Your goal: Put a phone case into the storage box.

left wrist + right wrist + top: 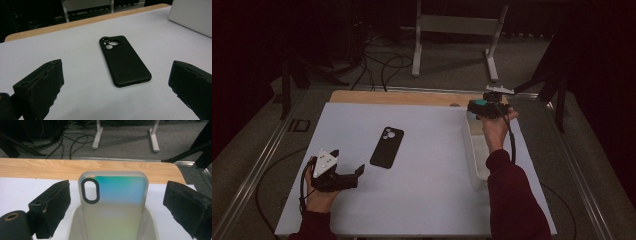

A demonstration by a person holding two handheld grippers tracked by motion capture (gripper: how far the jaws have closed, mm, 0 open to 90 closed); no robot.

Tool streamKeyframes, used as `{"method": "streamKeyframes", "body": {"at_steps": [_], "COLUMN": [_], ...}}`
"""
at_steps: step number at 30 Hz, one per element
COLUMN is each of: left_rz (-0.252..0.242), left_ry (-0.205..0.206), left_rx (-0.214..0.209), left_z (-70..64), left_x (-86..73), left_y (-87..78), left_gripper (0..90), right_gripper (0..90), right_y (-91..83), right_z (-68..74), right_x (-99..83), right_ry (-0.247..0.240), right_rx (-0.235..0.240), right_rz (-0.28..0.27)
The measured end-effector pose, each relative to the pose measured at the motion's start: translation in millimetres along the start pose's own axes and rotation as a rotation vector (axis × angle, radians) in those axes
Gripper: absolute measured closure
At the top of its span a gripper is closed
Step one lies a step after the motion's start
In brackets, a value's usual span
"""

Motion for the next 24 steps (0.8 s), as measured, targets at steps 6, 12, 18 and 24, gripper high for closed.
{"method": "streamKeyframes", "body": {"at_steps": [6,12,18,24], "left_rz": [0.003,0.006,0.014,0.021], "left_ry": [-0.001,-0.001,0.002,0.0], "left_rx": [0.001,0.002,0.001,-0.002], "left_z": [-0.3,-0.2,-0.3,-0.8], "left_x": [-0.4,-0.7,-1.5,-2.3], "left_y": [1.2,1.7,3.5,5.9], "left_gripper": [0.3,0.3,0.3,0.2], "right_gripper": [7.4,7.7,7.8,7.8], "right_y": [-9.4,-21.1,-31.7,-45.0], "right_z": [4.5,10.9,17.7,27.1], "right_x": [-0.9,-4.8,-8.6,-13.9], "right_ry": [-0.014,-0.052,-0.094,-0.143], "right_rx": [0.03,0.076,0.12,0.164], "right_rz": [-0.017,-0.019,-0.025,-0.033]}}
Point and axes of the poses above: each handheld gripper's, and its own axes: y roughly forward along the jaws, x roughly out of its top, z roughly to its left, the point moved 9 cm from there along y, roughly forward along the jaws
